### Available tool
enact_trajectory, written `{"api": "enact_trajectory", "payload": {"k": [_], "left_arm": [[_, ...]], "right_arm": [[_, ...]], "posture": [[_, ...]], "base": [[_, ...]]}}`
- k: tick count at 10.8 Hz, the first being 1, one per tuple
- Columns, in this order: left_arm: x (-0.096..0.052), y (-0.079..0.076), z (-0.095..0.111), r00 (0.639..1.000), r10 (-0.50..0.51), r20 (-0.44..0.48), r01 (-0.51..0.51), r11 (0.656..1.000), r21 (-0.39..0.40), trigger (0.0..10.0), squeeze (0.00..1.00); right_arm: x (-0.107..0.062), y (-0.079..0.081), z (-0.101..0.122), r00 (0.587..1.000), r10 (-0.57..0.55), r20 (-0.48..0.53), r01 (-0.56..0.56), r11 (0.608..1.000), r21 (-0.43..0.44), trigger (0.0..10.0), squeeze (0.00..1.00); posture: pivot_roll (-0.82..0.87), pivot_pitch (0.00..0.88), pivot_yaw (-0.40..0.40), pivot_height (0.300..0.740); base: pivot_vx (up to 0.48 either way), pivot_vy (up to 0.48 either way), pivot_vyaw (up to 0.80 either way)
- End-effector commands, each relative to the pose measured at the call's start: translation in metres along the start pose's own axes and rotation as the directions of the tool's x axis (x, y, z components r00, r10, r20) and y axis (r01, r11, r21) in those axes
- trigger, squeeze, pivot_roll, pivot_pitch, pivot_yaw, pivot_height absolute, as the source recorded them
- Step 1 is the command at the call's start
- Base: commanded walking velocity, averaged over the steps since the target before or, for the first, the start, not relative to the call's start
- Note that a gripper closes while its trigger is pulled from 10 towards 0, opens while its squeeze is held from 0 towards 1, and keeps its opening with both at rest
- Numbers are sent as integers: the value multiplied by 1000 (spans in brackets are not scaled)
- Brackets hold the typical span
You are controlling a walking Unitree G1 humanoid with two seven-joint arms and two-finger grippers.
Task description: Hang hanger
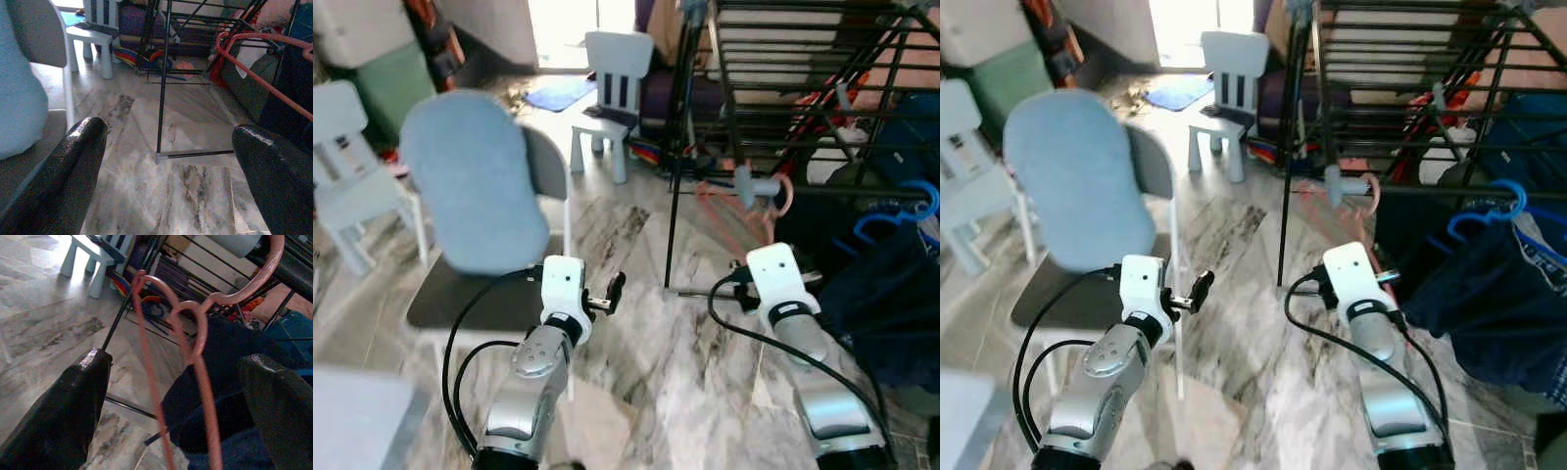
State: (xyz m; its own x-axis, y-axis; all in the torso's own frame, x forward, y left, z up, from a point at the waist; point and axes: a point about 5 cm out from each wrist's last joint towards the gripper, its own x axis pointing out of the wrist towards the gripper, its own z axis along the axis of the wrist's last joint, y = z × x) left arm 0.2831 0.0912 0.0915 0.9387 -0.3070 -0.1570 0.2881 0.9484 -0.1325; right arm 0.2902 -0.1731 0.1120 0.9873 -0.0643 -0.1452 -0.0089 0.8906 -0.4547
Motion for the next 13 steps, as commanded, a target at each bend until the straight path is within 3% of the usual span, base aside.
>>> {"api": "enact_trajectory", "payload": {"k": [1,4,6,7,9,13], "left_arm": [[-2,0,3,1000,-5,4,5,1000,10,10000,0],[-10,9,4,1000,29,1,-29,999,21,10000,0],[-21,21,1,998,67,-12,-66,996,54,10000,0],[-24,23,0,997,76,-16,-75,995,65,10000,0],[-22,14,2,998,64,-6,-63,996,69,10000,0],[-23,9,10,999,11,33,-12,999,41,10000,0]], "right_arm": [[0,2,-1,1000,9,-3,-9,1000,8,10000,0],[-1,0,4,999,-16,42,15,1000,19,10000,0],[-8,-7,-8,998,-52,20,50,997,50,10000,0],[-10,-3,-9,1000,-1,2,1,997,81,10000,0],[-9,6,-2,999,35,28,-37,997,70,10000,0],[-10,4,1,998,49,48,-52,997,51,10000,0]], "posture": [[-147,0,16,740],[-131,0,18,740],[-129,0,25,740],[-124,0,21,740],[-119,0,15,740],[-121,0,14,740]], "base": [[-300,0,0],[-301,0,0],[-294,0,0],[-285,0,0],[-283,0,0],[-66,0,158]]}}
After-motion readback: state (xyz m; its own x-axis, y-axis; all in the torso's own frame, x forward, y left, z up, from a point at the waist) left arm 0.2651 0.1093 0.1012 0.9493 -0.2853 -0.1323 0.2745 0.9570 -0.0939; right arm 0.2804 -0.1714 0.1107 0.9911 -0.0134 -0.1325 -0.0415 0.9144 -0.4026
